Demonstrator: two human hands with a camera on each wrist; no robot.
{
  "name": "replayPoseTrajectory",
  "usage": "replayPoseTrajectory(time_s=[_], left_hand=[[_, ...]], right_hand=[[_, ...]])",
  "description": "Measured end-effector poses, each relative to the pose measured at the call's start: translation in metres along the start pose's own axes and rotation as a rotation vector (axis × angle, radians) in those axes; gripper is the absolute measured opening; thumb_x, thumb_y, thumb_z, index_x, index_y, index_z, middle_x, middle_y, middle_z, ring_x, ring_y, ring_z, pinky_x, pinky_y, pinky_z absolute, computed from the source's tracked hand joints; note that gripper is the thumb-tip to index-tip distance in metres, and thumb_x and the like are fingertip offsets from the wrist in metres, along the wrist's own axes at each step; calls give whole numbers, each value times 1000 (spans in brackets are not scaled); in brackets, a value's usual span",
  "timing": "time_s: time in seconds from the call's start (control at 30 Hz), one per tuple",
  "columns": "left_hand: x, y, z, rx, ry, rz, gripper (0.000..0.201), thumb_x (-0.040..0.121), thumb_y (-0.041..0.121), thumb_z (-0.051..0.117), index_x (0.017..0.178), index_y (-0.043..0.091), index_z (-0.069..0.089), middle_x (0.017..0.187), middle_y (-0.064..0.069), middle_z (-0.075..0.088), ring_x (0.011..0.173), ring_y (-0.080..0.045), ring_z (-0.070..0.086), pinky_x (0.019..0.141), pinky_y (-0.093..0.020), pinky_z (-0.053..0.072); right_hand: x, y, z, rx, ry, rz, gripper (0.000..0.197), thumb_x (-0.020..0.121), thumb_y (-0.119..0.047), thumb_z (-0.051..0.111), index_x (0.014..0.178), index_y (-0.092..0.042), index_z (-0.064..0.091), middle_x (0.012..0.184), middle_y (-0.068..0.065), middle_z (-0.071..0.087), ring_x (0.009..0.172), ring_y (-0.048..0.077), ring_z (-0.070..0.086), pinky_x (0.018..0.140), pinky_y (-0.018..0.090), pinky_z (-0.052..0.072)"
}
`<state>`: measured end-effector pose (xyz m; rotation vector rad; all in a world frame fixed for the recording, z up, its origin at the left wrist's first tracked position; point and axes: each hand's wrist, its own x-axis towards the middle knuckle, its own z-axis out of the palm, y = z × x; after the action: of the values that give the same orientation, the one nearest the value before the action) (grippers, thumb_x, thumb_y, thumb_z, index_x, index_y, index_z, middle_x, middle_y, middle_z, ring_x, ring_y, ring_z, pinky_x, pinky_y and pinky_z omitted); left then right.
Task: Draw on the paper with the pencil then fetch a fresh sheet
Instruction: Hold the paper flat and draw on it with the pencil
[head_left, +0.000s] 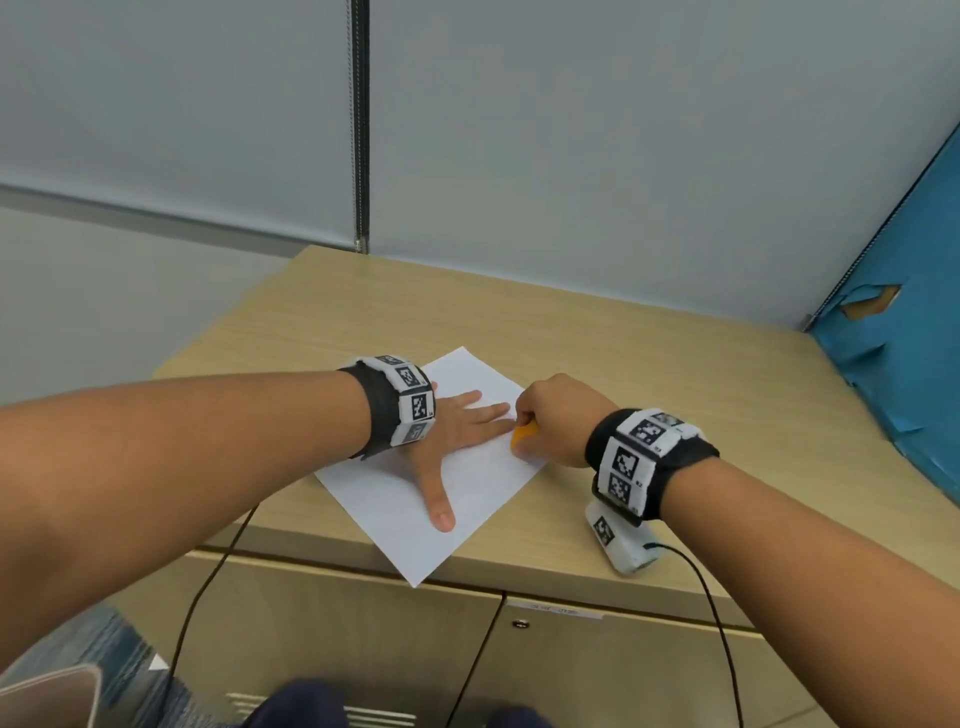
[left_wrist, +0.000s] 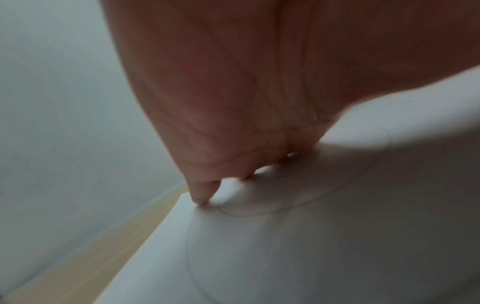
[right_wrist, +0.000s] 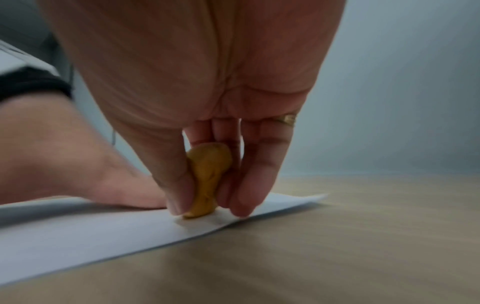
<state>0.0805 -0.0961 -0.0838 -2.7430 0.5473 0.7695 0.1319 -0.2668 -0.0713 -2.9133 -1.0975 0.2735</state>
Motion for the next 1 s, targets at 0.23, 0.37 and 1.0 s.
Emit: replayPoseTrajectory(time_s=[0.23,0.37,1.0], left_hand=[[5,2,-1,-48,-14,1,137,66,66,79,153,36,-23,161,5,-33,148,-25,-29,113,-51,-16],[14,-4,8,-31,-17,-31,147,57,76,78,148,39,-31,158,10,-37,147,-27,-30,113,-59,-13],[14,-1,8,-69,-6,-64,145,53,83,73,151,40,-26,160,9,-34,148,-31,-27,113,-65,-7]], right_hand=[[-16,-21,2,-53,-72,-101,24,82,-32,70,88,-9,73,86,6,71,77,25,67,65,34,56],[-8,-12,-1,-44,38,64,27,85,-25,66,65,-17,49,71,2,55,59,17,52,50,25,39],[-3,-15,0,-28,41,66,17,82,-27,67,76,-12,61,75,3,60,61,19,56,50,25,42]])
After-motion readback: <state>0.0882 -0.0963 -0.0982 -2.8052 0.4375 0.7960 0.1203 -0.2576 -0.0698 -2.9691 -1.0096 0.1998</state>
